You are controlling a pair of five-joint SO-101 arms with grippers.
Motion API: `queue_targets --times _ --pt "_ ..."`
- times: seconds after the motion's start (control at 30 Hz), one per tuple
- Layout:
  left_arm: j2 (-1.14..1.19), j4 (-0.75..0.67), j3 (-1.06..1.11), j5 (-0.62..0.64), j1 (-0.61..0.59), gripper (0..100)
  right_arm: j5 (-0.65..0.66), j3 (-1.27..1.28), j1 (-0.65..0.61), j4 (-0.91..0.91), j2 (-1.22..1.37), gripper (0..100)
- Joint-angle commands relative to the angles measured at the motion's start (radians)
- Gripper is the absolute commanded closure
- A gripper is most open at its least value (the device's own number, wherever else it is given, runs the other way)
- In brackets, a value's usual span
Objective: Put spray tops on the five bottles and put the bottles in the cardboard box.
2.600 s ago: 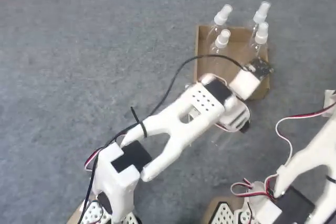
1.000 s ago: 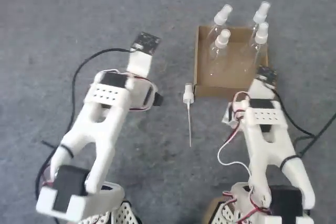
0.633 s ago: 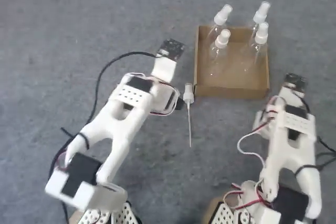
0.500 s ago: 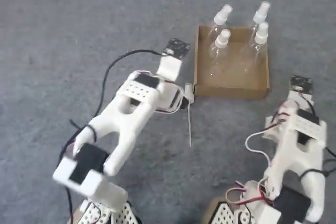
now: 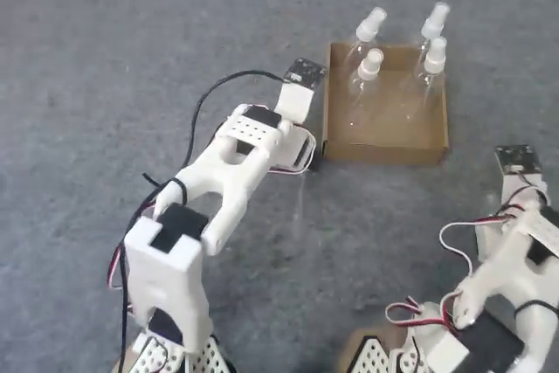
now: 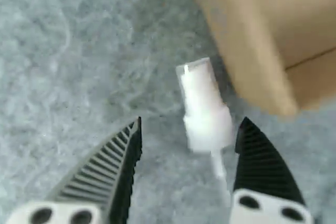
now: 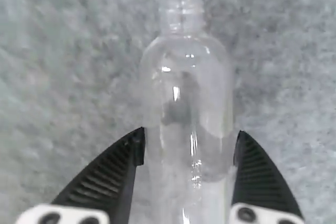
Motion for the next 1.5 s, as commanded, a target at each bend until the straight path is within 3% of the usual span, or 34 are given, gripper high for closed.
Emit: queue_targets --times 0.0,0.2,0.47,0.7,0.9,1.33,1.47 --pt "-0.005 0.012 -0.064 -0.003 -0.034 74 0.048 -0.011 0.048 -0.019 -0.013 78.6" --pt "-0.005 0.026 -0.061 -0.049 -0.106 74 0.127 -0.011 0.071 -0.019 -0.013 78.6" --pt "-0.143 0.204 -0.104 -0.104 -0.130 74 0.215 -0.012 0.050 -0.056 -0.015 78.3" --pt "-0.265 0.173 -0.113 -0.170 -0.107 74 0.221 -0.012 0.048 -0.056 -0.015 78.2" --pt "-0.127 0.161 -0.205 -0.173 -0.043 74 0.221 -0.012 0.047 -0.056 -0.015 78.2" --pt "0.273 0.262 -0.558 -0.180 -0.051 78 0.219 -0.009 0.051 -0.056 -0.015 78.2" --pt "0.308 0.264 -0.558 -0.180 -0.043 86 0.216 -0.006 0.054 -0.056 -0.010 78.3"
